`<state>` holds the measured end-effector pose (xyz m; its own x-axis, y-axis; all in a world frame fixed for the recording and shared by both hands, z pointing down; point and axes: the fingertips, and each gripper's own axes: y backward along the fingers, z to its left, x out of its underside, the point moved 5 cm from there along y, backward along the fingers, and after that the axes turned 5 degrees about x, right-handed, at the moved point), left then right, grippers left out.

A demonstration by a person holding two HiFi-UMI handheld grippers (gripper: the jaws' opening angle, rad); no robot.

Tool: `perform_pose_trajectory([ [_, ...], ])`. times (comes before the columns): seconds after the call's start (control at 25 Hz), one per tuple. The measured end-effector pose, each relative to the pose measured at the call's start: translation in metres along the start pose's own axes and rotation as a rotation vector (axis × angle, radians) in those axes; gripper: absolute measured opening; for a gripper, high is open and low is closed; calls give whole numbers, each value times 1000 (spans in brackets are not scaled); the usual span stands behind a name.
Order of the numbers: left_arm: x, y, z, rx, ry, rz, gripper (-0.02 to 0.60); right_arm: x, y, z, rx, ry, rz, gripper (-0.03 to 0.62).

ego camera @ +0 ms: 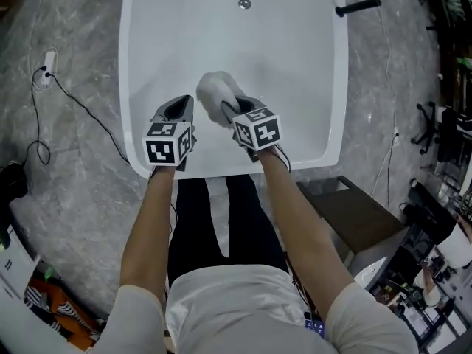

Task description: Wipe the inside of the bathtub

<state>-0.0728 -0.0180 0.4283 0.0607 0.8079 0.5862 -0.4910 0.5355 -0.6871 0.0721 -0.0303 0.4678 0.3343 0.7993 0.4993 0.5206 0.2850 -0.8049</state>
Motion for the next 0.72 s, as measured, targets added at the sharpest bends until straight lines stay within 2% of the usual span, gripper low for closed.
perform_pose_trajectory([
  [0.16,-14,14,-23,36,-37,-10,6,-9,30,1,14,-24,-48,95],
  [0.52,-54,52,-74,60,-94,-60,6,-34,115,-1,31,-63,-187,95],
  [0.72,-87,79,-109,86,-134,-123,6,-44,173,-3,53,-46,-252,95],
])
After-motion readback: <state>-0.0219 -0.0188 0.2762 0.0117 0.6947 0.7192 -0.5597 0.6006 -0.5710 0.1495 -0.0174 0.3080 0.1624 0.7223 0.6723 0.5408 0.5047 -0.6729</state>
